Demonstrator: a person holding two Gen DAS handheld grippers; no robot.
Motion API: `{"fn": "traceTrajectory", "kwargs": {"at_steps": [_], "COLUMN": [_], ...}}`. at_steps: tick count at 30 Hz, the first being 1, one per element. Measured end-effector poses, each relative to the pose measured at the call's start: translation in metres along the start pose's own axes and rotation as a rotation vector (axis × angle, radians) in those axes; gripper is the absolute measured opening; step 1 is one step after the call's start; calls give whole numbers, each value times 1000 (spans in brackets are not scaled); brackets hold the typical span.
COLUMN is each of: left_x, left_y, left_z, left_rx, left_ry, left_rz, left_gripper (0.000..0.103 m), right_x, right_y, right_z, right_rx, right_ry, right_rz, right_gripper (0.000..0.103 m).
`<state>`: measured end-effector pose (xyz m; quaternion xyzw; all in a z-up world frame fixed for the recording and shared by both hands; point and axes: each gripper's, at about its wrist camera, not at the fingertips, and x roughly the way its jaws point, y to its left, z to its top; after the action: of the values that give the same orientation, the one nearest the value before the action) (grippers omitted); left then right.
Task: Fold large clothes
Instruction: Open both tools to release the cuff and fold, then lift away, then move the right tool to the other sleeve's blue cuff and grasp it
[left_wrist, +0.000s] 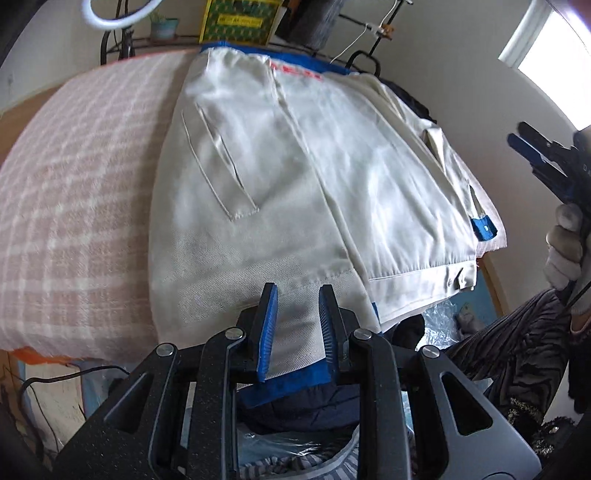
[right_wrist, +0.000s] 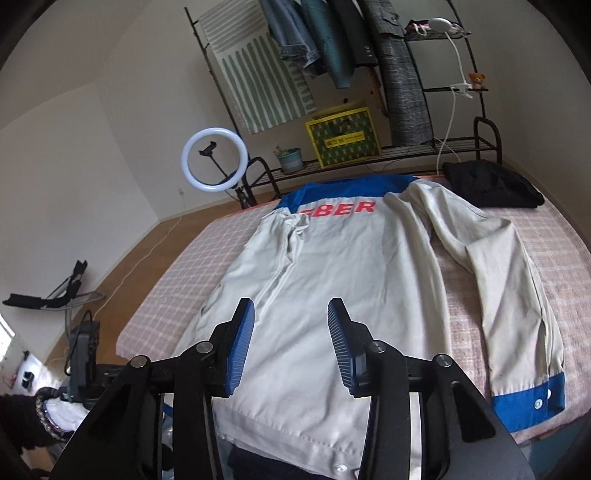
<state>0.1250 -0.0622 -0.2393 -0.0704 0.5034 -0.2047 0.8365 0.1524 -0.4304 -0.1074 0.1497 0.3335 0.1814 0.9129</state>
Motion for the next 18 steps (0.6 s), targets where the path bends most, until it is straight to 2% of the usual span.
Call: {"fn": "traceTrajectory", "kwargs": {"at_steps": [3,7,8,10,14,18], "left_x": [12,17,14,6,-19,-20], "left_y": [-2,-8,-11,-19,-50,-70], "left_z": [0,2,4,9,24,40], "left_rx": [37,62,69,79,115,134], "left_ry": [35,67,67,49,-53,-80], "left_rz": [43,64,67,49,-31,-71], "left_gripper": [22,22,22,22,22,22], "right_x": [-9,-22,-26,-33,-44,-52], "right_y": [-25,-57,-66,-81,-115,-150], "right_z": [-2,-4,-5,-9,-16,-24], "right_rx": [42,86,95,110,158,197], "right_ry": [-23,-35,-33,-28,15,88], "right_rz": [-44,-105,-120,-157,-235,-329], "right_gripper": [41,57,58,59,59,59]}}
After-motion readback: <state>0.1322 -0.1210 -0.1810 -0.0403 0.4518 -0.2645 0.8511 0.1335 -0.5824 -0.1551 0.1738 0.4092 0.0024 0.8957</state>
